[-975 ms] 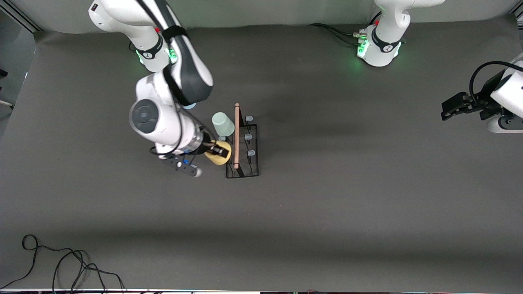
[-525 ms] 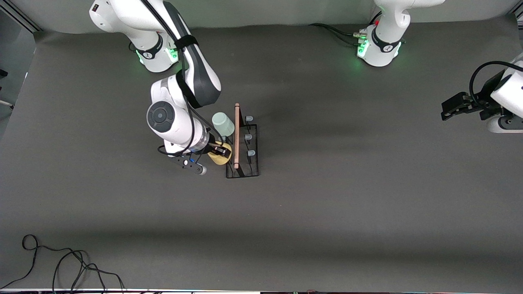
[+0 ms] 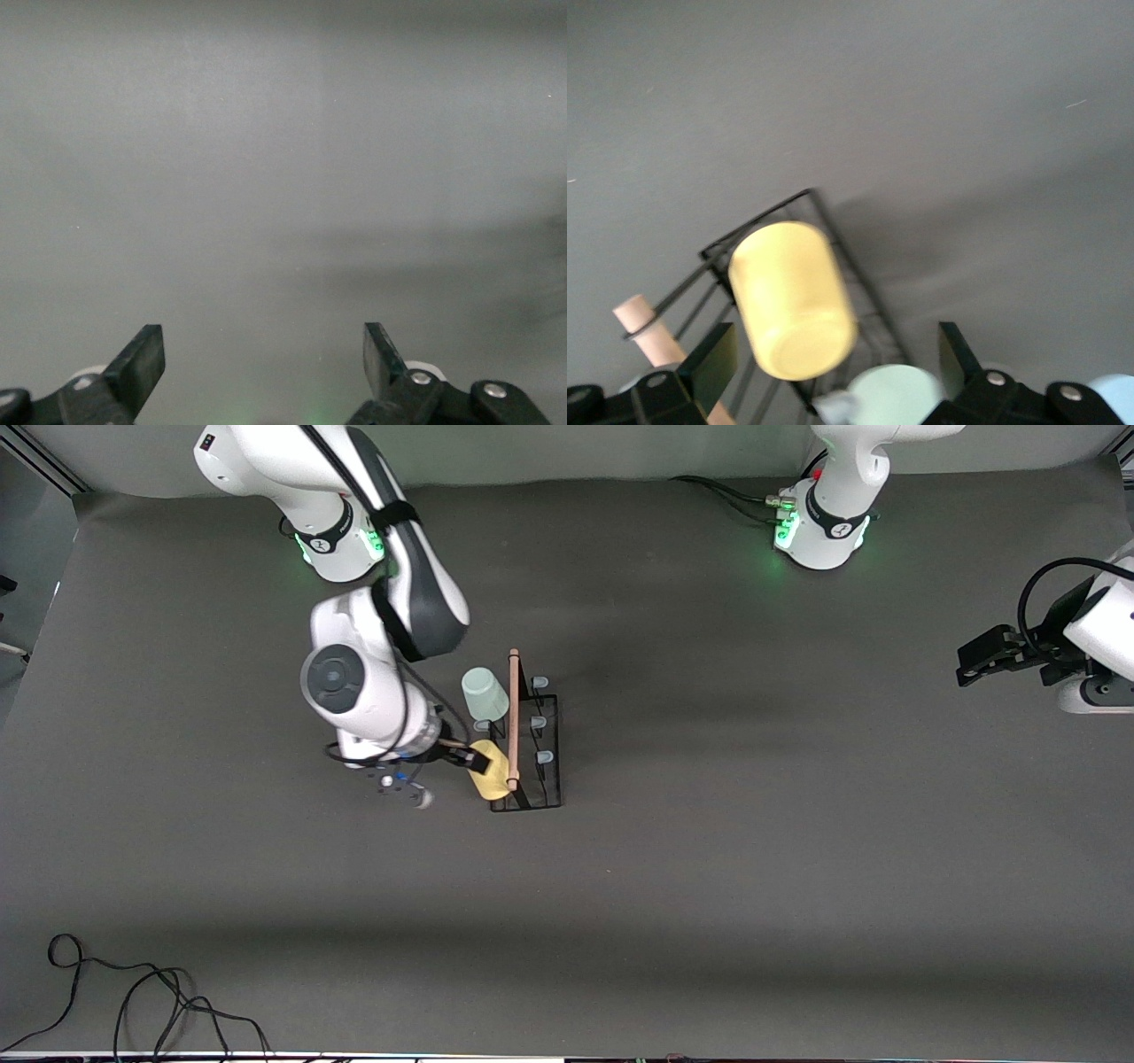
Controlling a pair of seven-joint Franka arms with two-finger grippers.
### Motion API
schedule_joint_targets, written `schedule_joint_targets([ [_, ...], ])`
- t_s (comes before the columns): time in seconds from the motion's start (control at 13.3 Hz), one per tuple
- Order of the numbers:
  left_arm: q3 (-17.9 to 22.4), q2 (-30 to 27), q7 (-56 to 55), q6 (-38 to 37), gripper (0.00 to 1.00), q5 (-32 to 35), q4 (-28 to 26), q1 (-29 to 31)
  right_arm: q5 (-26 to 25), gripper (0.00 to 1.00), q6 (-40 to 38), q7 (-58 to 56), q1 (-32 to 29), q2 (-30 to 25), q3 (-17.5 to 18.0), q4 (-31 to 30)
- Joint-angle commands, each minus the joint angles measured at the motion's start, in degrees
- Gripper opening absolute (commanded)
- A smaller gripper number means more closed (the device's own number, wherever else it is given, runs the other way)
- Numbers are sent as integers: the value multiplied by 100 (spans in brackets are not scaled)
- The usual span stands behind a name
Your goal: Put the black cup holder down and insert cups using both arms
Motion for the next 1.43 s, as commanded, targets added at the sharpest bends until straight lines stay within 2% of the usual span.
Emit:
schedule_joint_targets([
  [0.0,0,-106,-77,-6,100,99,-92,-31,-559,100,-1877,-639,-91,-414,-629,988],
  [0.15,-9,-115,-77,-6,100,99,-92,-40,-603,100,-2960,-1535,-109,-441,-1436,1631],
  [0.3,-9,-106,-77,-6,100,99,-92,-40,-612,100,-3429,-2546,-92,-459,-2210,1984],
  [0.45,-9,-106,-77,-6,100,108,-92,-40,-708,100,-3676,-3320,-83,-476,-2748,2117],
  [0.53,-9,-106,-77,-6,100,108,-92,-40,-909,100,-3738,-3776,-74,-494,-2915,2117],
  [0.67,-9,-106,-77,2,100,108,-92,-40,-1340,100,-3738,-4307,-74,-485,-2996,2100],
  [1.35,-27,-106,-94,2,100,178,-92,-49,-1395,100,-3738,-4282,-4,-494,-2952,2064],
])
